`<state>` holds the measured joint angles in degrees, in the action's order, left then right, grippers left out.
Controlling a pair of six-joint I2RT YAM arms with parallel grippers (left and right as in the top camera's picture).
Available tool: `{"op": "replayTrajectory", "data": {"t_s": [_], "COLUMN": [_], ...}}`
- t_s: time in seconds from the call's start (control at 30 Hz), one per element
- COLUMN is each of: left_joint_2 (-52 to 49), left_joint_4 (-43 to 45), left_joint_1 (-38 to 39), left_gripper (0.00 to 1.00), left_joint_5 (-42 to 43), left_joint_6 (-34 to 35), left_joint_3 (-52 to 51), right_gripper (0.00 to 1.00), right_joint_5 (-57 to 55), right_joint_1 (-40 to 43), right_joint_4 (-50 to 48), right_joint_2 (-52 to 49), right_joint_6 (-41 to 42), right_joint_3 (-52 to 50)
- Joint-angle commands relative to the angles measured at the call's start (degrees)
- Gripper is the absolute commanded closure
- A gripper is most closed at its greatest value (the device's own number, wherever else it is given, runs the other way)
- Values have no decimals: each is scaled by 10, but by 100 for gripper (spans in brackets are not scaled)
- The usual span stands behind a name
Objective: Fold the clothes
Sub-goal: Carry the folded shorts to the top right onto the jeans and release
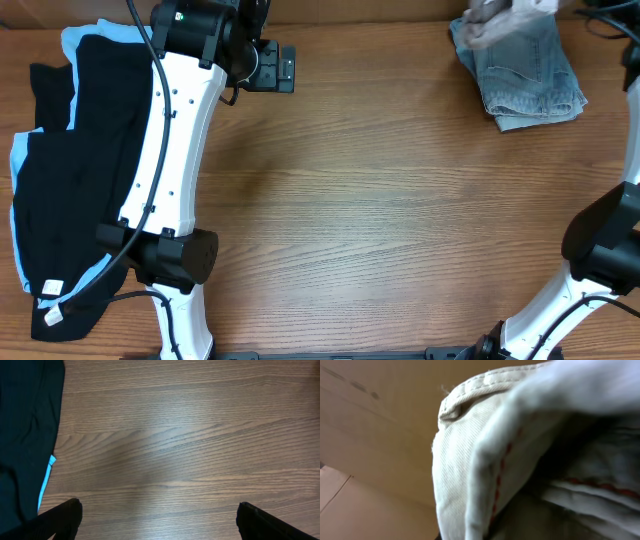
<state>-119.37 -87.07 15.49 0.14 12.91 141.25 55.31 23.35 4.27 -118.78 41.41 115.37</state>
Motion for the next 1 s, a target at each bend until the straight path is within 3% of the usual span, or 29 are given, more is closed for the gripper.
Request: {"op": "replayTrajectory", "data": {"t_s": [0.0,0.37,0.53,0.83,0.97], "left_joint_2": [-3,-4,-4,-10,-18], "left_joint_4": [2,7,14,24,23], "left_joint_1": [0,0,0,0,0], "left_gripper": [0,0,0,0,0], "left_joint_5": [-5,-6,-6,-5,-4], "left_joint_6": [-4,-4,-4,9,9], "left_joint_3": [2,2,2,2,2], "right_gripper": [96,96,96,96,78], "right_joint_5": [18,33,40,43,25], "right_joint_1": [4,4,12,56,78], "right_joint_4": [-42,-227,-210,43,182], "right_joint_2": [-20,-126,-170,-180,-180], "right_joint_6": [11,82,65,-62,-126], "right_joint_3": [21,21,21,20,20]}}
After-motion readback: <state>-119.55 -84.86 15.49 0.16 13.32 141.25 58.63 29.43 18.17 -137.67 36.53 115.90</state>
